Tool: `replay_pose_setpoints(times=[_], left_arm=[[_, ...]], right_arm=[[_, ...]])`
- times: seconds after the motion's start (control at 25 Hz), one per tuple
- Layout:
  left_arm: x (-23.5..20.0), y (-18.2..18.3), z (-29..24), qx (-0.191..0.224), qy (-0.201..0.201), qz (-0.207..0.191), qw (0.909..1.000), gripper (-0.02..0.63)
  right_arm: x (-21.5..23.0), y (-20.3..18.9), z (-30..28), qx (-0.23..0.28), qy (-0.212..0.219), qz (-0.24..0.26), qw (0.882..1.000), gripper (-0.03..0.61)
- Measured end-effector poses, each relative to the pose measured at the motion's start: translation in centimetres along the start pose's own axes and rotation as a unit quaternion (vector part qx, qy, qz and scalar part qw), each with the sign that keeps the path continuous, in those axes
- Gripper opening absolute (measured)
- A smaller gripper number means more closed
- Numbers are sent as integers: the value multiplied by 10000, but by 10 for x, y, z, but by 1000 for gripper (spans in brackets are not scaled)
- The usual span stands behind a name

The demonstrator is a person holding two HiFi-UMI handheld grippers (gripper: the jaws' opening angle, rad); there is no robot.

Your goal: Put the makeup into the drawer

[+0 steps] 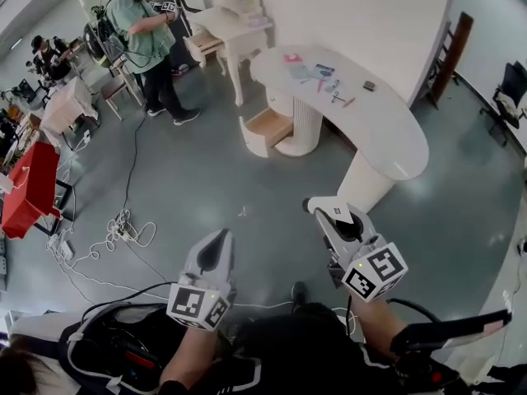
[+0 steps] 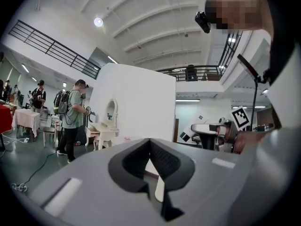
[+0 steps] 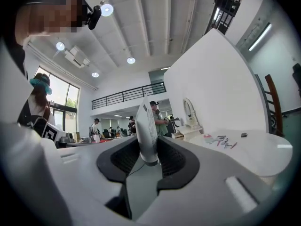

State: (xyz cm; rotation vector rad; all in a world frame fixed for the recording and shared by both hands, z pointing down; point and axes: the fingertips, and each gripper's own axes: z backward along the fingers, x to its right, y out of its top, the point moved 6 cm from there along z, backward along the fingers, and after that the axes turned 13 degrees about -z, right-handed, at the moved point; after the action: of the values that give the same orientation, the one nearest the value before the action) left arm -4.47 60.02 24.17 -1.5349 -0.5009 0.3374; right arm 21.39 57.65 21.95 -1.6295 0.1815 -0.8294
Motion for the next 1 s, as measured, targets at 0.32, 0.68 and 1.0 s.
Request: replay_pose_setpoints(times=[0.32,0.68,1.0], left_arm=[[16,12,-57,-74,-264,-365,9990,-2],[-33,19,-126,113,-52,-155,9998,-2],[-94,29,-170,372,-162,-278,9988,-2]], right_arm=[[57,31,-27,-121,212,10,9997,121],[76,40,-89,-115,229,48,9997,121],[82,64,-153,98,15,140,9999,121]])
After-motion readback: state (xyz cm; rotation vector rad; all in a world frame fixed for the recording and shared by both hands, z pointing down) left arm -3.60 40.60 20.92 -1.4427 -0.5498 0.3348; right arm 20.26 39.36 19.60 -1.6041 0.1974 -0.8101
